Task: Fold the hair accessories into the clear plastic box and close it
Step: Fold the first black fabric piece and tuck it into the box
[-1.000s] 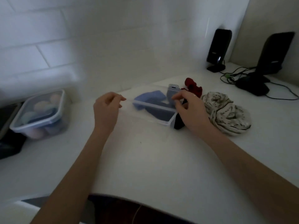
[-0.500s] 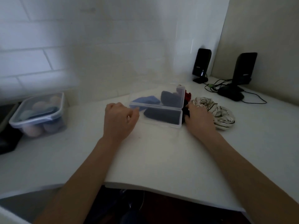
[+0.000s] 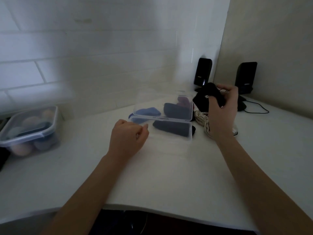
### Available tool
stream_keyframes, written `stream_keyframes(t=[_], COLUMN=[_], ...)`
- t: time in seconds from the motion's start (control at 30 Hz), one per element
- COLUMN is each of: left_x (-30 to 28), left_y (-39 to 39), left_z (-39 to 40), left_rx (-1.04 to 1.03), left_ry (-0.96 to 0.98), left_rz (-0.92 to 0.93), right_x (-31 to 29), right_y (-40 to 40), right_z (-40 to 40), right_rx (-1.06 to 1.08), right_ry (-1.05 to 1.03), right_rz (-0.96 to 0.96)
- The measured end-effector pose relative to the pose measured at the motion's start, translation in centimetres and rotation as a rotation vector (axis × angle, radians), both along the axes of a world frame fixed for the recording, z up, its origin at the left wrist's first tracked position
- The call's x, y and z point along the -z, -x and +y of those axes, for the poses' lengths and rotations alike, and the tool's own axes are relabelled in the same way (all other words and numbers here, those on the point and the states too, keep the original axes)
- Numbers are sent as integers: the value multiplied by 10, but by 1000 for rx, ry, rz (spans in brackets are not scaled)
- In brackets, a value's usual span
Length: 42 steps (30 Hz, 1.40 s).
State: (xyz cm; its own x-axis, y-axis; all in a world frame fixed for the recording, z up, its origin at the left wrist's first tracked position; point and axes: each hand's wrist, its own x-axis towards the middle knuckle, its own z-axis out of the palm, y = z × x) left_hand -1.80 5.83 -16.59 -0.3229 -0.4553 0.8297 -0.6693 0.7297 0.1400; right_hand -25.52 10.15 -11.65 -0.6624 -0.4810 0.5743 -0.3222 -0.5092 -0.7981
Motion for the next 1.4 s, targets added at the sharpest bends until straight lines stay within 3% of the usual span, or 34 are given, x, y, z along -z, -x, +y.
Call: stream_keyframes(t=[0.2,0.4,0.6,0.7,0.9,1.07,1.27,1.4], left_x=[-5,-9,-34,-50,-55,-52,-47,-46], left_y=[19,29,28,29,37,40,38,36], left_z=[16,32,21,4,-15,-22,-17,-19], left_rx=[34,77,288,269,541,720,734,729], left_ry=[-62,-129,-508,-547,-793,-1034,-1010,-1017], left_rz=[33,23,382,459,379,533,465,505], right_x=[-20,-26,-41,-34,-24,-23,-19,-16], right_y=[-7,-32,-52,-54,-47,-38,-41,-46], right_z=[12,4,-13,-16,-12,-11,-10,-10], right_rx=[-303,-601,-826,-958,-1012,-1154,-1205,-1016], right_ry=[87,-283,-478,-468,-435,-284,-212,-165], right_rz=[63,154,69,-50,-150,-349,-183,-52])
